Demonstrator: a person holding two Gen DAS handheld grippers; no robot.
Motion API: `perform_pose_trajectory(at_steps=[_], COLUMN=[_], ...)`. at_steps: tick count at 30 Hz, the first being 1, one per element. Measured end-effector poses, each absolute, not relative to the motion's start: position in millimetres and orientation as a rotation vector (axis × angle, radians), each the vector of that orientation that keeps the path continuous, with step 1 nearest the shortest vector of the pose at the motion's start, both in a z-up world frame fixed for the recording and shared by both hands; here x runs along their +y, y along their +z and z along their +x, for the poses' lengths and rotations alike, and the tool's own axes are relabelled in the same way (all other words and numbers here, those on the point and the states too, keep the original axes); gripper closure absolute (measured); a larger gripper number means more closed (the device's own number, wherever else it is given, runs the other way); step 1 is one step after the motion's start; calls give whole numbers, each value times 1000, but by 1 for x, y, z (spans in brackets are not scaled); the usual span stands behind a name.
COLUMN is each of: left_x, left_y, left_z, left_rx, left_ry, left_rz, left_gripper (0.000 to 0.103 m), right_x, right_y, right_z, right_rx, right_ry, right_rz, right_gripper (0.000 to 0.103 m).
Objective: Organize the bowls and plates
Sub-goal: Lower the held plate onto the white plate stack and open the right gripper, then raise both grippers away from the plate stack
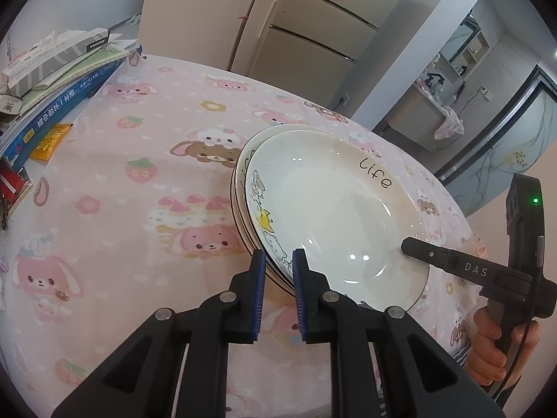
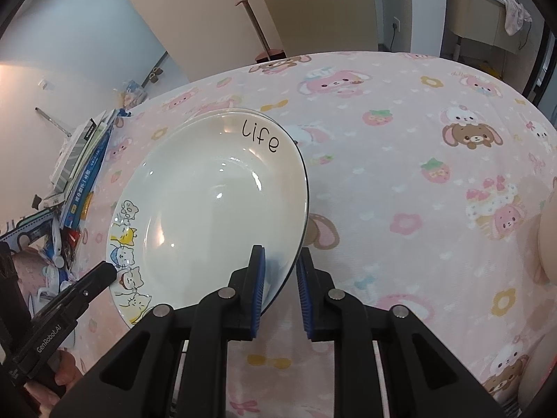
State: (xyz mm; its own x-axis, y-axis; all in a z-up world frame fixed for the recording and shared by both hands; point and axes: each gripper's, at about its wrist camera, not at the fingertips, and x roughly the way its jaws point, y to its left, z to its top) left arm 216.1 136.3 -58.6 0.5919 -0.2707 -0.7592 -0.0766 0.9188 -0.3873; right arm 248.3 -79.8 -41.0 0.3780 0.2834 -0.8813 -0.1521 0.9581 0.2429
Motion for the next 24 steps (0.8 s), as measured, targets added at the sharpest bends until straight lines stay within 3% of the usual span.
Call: perform_pose_trajectory(at_steps=[9,13,22,23,24], left_x=[135,124,108,108,108], left_y=[-62,-51,-21,-17,-14], left_z=[219,213,189,186,183], left_rx=[930,853,636,607,584], left_ry=[-109,-38,-58,-55,-61], left_rz=[-390,-251,-162,-165,-173], left_gripper=[86,86,86,82,70], right_x=[-77,-82,-92,-93,-93], right_y=[-43,-50,-40,-34,-26], right_z=[248,252,249,247,243], right_rx=[1106,1123,1117,1095,1059], right_ry=[273,239,227,222,215], right_rz=[87,92,126,116,89], right_gripper=[86,60,60,60,60])
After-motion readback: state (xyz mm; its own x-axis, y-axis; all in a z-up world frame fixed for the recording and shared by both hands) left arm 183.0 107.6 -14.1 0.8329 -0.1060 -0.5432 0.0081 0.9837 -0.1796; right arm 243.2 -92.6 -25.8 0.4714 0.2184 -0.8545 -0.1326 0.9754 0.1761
